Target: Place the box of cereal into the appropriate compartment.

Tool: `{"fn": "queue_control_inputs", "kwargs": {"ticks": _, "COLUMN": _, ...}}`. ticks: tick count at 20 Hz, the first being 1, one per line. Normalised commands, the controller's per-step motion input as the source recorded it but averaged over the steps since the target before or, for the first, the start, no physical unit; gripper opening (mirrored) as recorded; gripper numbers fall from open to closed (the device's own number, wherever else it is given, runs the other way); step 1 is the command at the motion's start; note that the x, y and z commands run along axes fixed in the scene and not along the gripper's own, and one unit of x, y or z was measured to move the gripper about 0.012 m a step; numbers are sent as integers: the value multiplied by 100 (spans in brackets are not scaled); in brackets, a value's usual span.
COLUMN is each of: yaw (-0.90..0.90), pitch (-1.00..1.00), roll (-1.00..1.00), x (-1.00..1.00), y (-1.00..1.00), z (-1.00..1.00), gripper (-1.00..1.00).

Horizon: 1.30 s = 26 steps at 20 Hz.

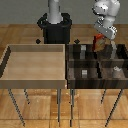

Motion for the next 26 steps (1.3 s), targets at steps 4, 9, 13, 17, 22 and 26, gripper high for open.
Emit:
{"fn": "queue_control_inputs", "kwargs": {"ticks": 4, "yaw": 0, "pitch": 0, "roll": 0, "x": 0, "y": 100, "z": 0, "gripper": -100}}
{"fn": "queue_control_inputs", "kwargs": {"ticks": 9, "yaw": 0, "pitch": 0, "roll": 0, "x": -20, "y": 100, "z": 0, "gripper": -100}}
{"fn": "queue_control_inputs", "kwargs": {"ticks": 13, "yaw": 0, "pitch": 0, "roll": 0, "x": 0, "y": 0, "z": -25, "gripper": -100}}
{"fn": "queue_control_inputs", "kwargs": {"ticks": 17, "yaw": 0, "pitch": 0, "roll": 0, "x": 0, "y": 0, "z": -75, "gripper": -100}}
{"fn": "queue_control_inputs", "kwargs": {"ticks": 22, "yaw": 0, "pitch": 0, "roll": 0, "x": 0, "y": 0, "z": -100, "gripper": -100}}
{"fn": "queue_control_inputs", "kwargs": {"ticks": 26, "yaw": 0, "pitch": 0, "roll": 0, "x": 0, "y": 0, "z": -50, "gripper": 100}}
